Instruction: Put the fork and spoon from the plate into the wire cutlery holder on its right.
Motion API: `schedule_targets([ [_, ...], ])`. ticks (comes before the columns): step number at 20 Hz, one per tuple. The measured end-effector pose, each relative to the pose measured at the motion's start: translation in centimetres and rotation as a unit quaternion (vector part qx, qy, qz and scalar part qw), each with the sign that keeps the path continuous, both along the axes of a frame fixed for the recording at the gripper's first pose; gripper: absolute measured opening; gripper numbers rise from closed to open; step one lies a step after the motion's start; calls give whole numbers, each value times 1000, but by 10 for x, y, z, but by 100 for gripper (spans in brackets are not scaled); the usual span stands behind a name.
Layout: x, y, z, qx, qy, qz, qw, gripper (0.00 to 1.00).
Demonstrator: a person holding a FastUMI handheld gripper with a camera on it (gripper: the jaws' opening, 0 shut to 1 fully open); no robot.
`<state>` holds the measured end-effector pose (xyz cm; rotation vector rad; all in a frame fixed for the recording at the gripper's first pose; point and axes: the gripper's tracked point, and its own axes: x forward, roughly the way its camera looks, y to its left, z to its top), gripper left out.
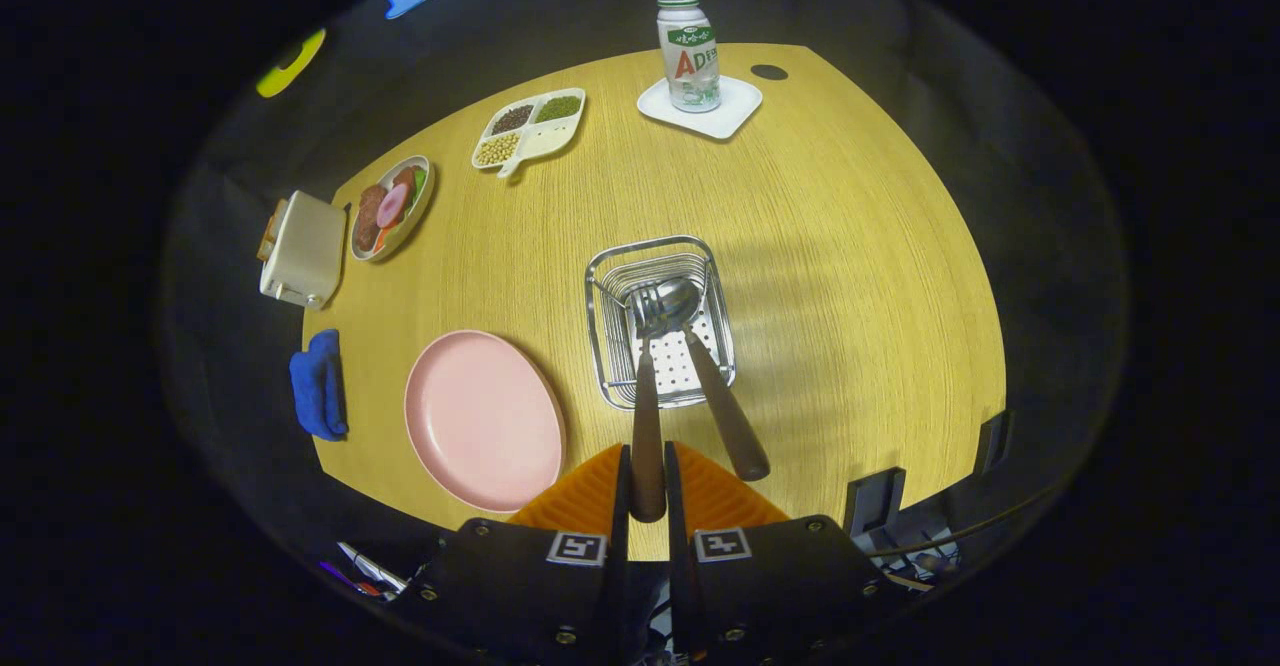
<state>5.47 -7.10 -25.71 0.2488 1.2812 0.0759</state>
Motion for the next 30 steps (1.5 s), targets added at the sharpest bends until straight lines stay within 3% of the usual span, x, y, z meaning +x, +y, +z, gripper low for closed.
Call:
schedule_targets([
  [16, -4, 6, 30, -1, -44, -3, 999, 18],
  [22, 16, 1, 71, -22, -149, -14, 988, 18],
  [26, 39, 4, 123, -32, -292, -12, 956, 18],
  [30, 54, 21, 208, -31, -456, -8, 889, 18],
])
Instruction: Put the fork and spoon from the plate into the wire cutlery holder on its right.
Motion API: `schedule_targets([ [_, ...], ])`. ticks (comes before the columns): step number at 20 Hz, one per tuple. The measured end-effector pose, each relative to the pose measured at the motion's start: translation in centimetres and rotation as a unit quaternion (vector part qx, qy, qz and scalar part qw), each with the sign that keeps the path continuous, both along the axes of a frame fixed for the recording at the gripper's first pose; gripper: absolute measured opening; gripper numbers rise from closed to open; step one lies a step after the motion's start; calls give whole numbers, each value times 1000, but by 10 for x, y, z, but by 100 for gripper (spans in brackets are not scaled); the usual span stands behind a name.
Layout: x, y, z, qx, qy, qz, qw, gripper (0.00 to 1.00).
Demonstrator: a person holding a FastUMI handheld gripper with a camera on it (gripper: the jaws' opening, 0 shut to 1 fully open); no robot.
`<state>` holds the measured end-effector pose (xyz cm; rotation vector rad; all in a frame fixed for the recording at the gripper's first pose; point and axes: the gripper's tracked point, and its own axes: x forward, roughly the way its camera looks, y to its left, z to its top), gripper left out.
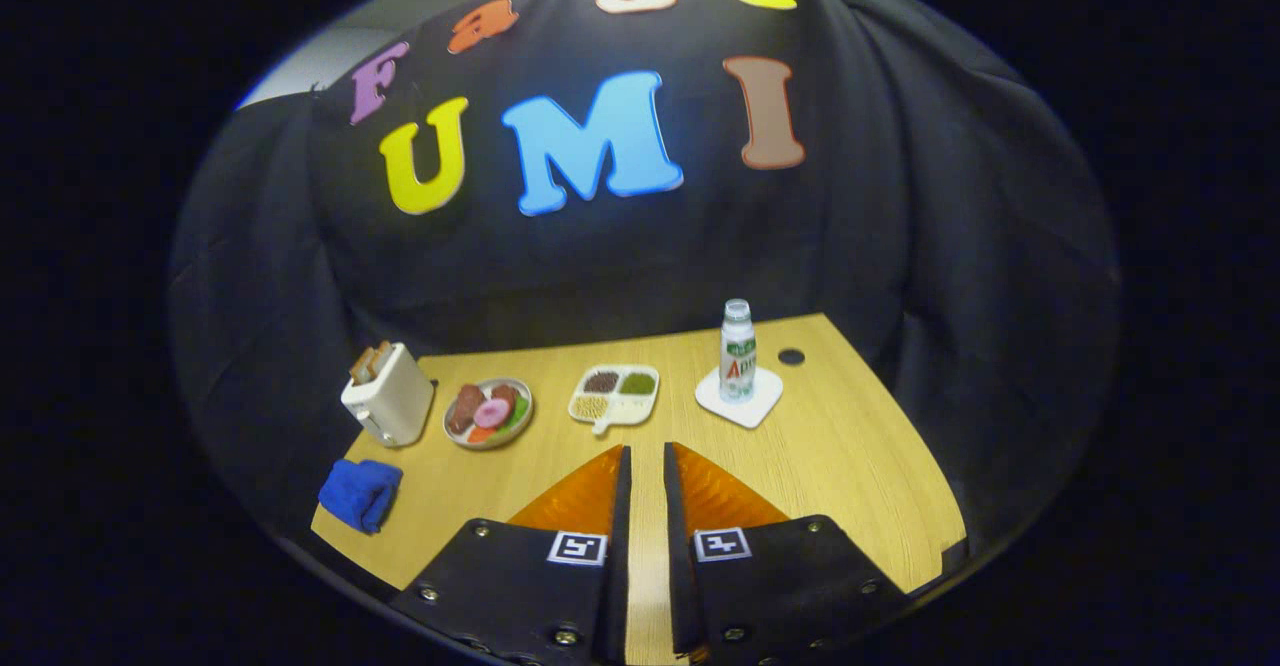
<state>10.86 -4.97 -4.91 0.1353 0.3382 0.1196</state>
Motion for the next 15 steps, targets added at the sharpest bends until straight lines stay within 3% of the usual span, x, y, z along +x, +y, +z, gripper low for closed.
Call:
schedule_targets([
  [6, -7, 5, 78, -23, -169, -24, 985, 17],
  [10, -18, 3, 82, -62, -199, -30, 978, 17],
  [15, -28, -22, 81, -41, -202, -47, 977, 18],
])
